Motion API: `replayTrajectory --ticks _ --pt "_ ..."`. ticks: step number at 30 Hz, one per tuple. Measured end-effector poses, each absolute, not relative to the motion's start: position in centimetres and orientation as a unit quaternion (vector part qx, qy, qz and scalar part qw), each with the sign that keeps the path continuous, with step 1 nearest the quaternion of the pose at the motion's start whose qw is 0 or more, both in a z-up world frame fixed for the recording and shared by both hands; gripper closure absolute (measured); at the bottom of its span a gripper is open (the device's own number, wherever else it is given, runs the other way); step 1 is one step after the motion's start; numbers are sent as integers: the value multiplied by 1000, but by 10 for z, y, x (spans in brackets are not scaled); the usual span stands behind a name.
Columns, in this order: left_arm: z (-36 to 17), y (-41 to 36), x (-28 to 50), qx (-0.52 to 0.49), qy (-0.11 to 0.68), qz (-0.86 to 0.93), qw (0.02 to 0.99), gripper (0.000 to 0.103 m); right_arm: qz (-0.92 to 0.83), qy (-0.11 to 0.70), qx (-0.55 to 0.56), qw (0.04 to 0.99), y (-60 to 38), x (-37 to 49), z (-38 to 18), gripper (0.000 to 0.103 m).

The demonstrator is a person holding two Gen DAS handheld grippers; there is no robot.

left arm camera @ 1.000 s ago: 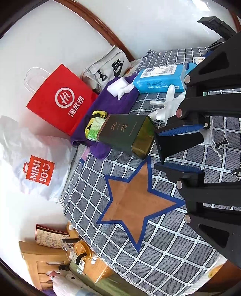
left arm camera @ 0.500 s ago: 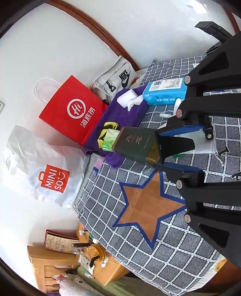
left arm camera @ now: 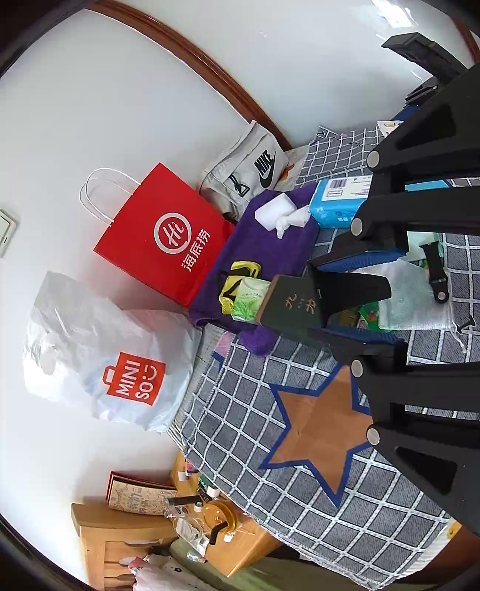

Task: Organize soft objects
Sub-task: 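Carry the orange-print packet onto the purple towel and open the right tool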

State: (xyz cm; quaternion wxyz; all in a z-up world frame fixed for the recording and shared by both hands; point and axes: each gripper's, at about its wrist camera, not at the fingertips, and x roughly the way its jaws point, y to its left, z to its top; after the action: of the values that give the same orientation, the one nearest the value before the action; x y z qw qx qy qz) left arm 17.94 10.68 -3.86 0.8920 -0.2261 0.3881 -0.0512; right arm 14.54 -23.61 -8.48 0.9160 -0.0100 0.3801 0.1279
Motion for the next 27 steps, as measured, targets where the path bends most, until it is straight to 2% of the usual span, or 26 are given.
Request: replayTrajectory --ticks 11,27 --pt "-27 94 223 -222 388 -57 893 76 133 369 -15 920 -234 194 -65 51" --pt "-40 83 300 -226 407 -61 883 76 129 384 14 914 -227 281 -77 51"
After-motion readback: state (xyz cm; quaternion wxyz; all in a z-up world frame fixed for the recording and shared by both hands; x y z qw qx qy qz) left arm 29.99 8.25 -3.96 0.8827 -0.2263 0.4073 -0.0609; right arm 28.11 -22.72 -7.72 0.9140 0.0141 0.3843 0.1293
